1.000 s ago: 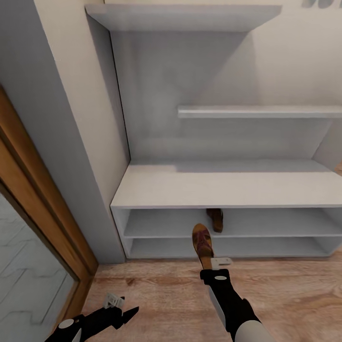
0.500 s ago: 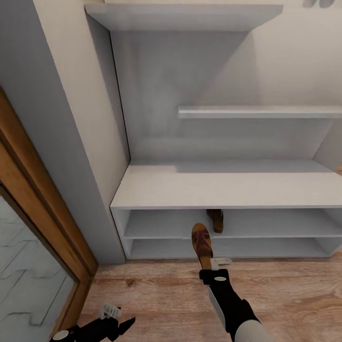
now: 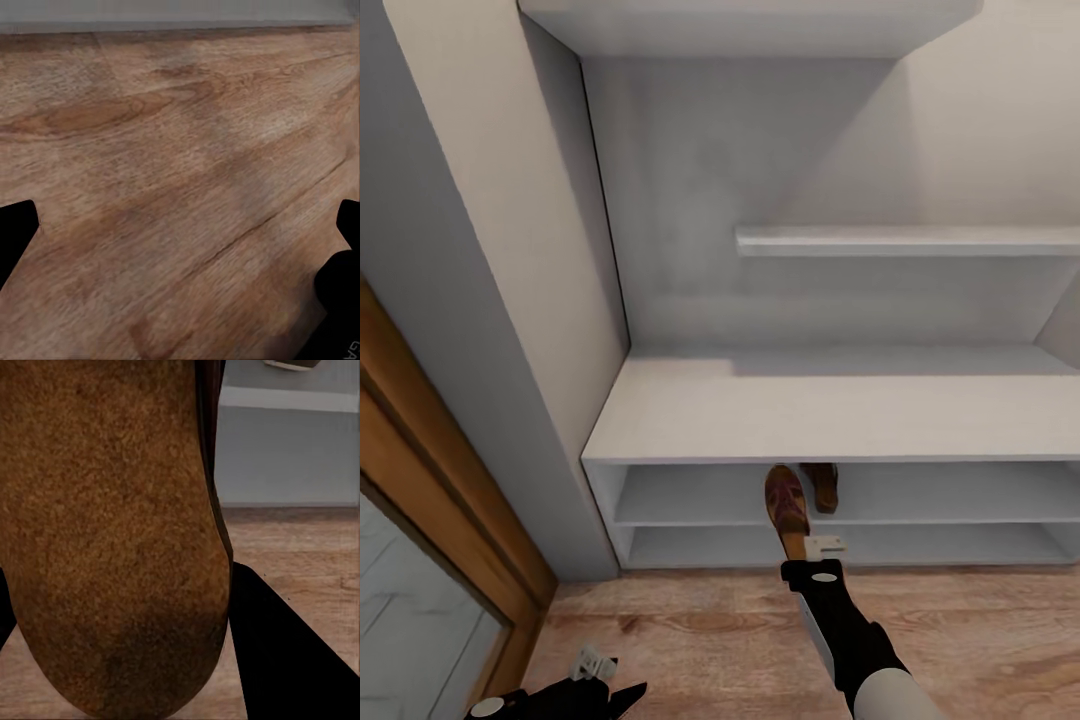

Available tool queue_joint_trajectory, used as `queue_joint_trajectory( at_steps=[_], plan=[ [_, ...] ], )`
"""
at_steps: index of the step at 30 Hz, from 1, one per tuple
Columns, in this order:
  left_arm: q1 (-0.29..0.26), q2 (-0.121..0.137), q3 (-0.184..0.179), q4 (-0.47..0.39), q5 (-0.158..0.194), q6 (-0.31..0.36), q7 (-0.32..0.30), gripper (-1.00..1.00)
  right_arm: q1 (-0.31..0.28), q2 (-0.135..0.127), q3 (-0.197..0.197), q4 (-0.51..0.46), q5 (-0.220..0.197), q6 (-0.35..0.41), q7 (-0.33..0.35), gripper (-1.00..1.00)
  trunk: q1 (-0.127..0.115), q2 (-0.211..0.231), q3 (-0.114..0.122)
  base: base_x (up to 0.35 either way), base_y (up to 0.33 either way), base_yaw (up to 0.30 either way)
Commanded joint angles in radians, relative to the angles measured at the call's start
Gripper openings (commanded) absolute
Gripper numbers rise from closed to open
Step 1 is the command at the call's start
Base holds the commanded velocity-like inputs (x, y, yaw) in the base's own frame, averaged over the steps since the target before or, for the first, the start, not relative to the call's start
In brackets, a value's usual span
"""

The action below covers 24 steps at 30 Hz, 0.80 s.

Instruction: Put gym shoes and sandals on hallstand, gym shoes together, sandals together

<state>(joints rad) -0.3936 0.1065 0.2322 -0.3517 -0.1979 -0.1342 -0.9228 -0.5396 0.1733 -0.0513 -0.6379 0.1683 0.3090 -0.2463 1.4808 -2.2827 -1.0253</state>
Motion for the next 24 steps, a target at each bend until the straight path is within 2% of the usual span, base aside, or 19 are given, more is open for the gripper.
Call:
queue_joint_trajectory(
  at_steps=[1, 7, 13, 19, 24],
  plan=[
    [-0.001, -0.001, 0.007, 0.000, -0.011, -0.009, -0.004, 1.00, 0.000, 0.001, -0.004, -0.002, 0.008, 0.007, 0.001, -1.00, 0.000, 0.000, -0.001, 0.326, 0.000, 0.000],
    [-0.001, -0.001, 0.007, 0.000, -0.010, -0.011, -0.005, 1.00, 0.000, 0.001, -0.004, -0.002, 0.008, 0.007, 0.001, -1.00, 0.000, 0.000, -0.001, 0.311, -0.011, 0.000],
    [-0.001, -0.001, 0.007, 0.000, -0.009, -0.012, -0.008, 1.00, 0.000, 0.001, -0.004, -0.002, 0.008, 0.007, 0.001, -1.00, 0.000, 0.000, -0.001, 0.062, -0.005, 0.000],
    [-0.001, -0.001, 0.007, 0.000, -0.009, -0.012, -0.010, 1.00, 0.000, 0.001, -0.005, -0.002, 0.008, 0.007, -0.001, -1.00, 0.000, 0.000, -0.001, 0.239, 0.000, 0.000],
    [-0.001, -0.001, 0.007, 0.000, -0.008, -0.012, -0.011, 1.00, 0.000, 0.001, -0.005, -0.002, 0.008, 0.007, -0.001, -1.00, 0.000, 0.000, -0.001, 0.074, 0.000, 0.000]
  ],
)
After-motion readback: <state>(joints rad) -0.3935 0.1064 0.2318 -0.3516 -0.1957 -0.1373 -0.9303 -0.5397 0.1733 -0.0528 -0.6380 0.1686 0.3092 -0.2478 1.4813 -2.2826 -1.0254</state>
